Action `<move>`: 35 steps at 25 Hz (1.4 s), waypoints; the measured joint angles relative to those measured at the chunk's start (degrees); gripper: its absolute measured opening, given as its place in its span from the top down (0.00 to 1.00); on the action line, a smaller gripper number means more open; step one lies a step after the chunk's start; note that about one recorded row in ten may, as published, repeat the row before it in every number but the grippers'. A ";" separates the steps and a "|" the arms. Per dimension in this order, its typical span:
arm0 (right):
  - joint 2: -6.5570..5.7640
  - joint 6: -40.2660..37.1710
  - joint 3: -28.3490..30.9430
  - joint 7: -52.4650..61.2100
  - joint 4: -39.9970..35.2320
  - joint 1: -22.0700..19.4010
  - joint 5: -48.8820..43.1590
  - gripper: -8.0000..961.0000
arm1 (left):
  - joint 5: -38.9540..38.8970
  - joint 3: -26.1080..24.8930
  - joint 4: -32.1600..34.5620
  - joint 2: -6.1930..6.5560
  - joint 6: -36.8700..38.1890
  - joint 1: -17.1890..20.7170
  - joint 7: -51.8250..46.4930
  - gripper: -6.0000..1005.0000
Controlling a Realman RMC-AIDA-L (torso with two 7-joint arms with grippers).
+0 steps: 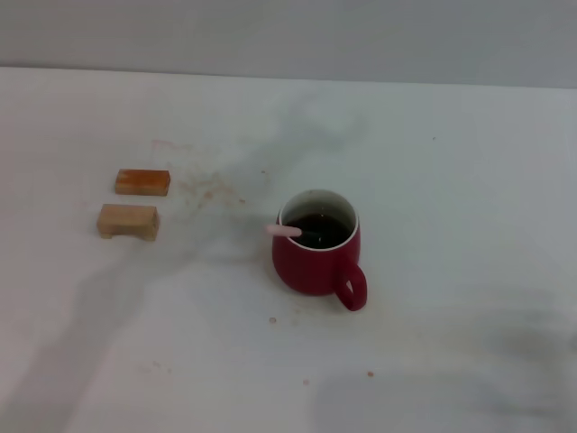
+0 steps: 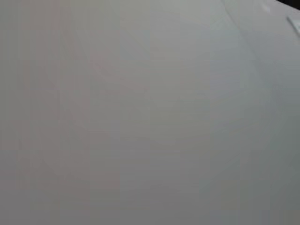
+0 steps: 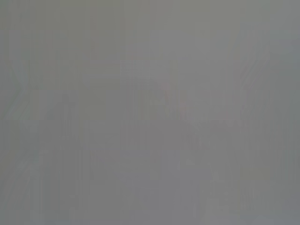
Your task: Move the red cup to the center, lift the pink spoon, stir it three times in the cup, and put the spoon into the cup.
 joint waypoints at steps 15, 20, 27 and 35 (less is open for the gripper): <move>0.10 0.69 0.02 0.00 -0.45 0.14 -0.07 0.99 | 45.99 -7.20 6.86 -3.06 -18.35 -7.69 -43.14 0.20; 0.10 0.71 0.02 0.00 -0.28 0.26 -0.09 0.99 | 64.80 10.94 8.71 -3.11 11.50 -5.25 -36.67 0.20; 0.08 1.22 0.02 0.00 -0.49 0.85 -0.11 0.99 | 72.88 25.27 23.63 -2.84 55.51 -2.58 -50.23 0.20; 0.02 1.94 0.02 0.00 -0.61 1.33 -0.12 0.99 | 90.90 22.92 34.49 -2.07 74.25 1.91 -91.73 0.20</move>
